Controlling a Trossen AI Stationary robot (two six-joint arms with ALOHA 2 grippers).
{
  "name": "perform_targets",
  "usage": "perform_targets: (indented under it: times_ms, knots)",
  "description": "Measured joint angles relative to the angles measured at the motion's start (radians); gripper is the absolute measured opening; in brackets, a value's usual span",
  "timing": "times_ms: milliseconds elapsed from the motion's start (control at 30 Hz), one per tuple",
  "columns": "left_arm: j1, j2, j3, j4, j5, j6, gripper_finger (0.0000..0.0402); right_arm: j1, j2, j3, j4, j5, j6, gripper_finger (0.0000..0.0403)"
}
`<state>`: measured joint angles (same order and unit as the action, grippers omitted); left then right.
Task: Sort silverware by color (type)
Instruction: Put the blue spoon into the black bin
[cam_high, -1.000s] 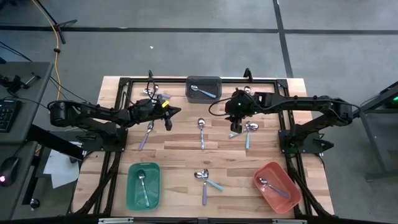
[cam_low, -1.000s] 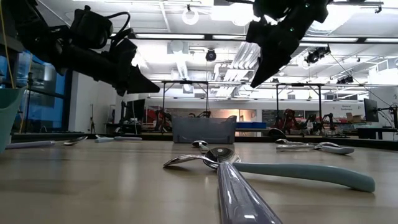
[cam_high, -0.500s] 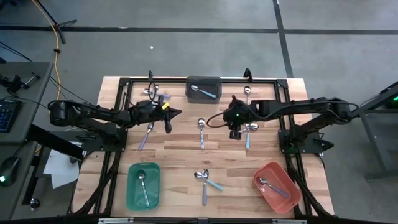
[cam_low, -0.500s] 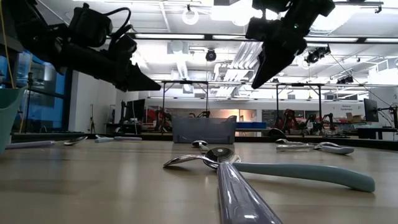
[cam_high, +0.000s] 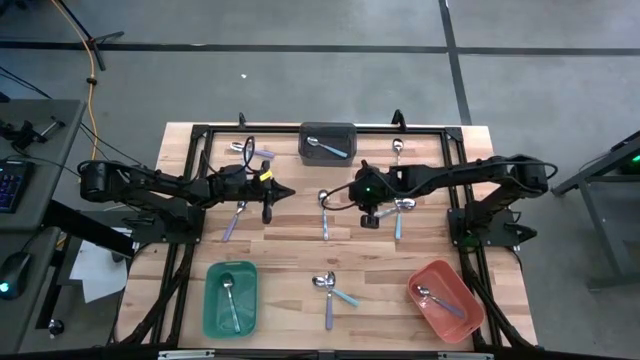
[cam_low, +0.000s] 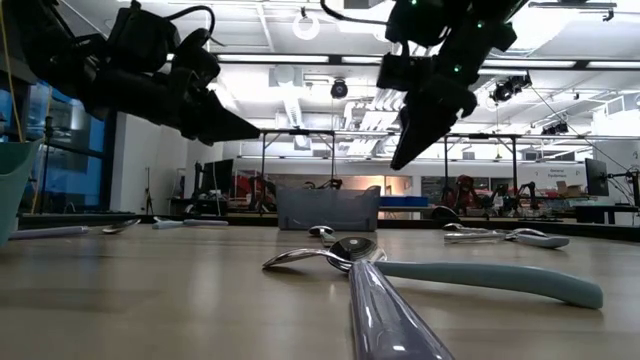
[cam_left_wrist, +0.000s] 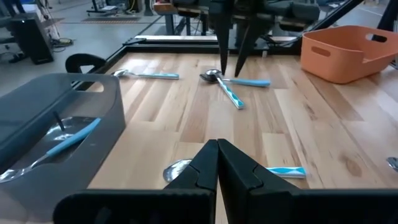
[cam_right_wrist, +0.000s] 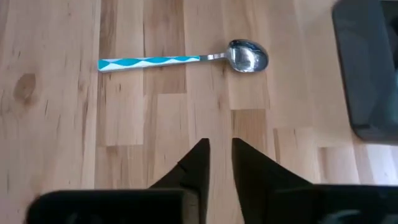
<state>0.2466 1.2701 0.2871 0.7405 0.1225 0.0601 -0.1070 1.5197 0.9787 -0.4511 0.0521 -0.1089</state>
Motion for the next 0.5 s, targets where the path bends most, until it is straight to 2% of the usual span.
perform_targets:
  times_ms: [200, 500]
  knots:
    - [0.0, 0.0, 0.0, 0.007, -0.001, -0.007, 0.0, 0.003, -0.003, 0.002, 0.019, 0.0, 0.004, 0.0004]
    - [0.004, 0.0, 0.0, 0.011, -0.001, -0.048, 0.0, 0.004, -0.004, 0.034, -0.002, 0.0, 0.024, 0.0006]
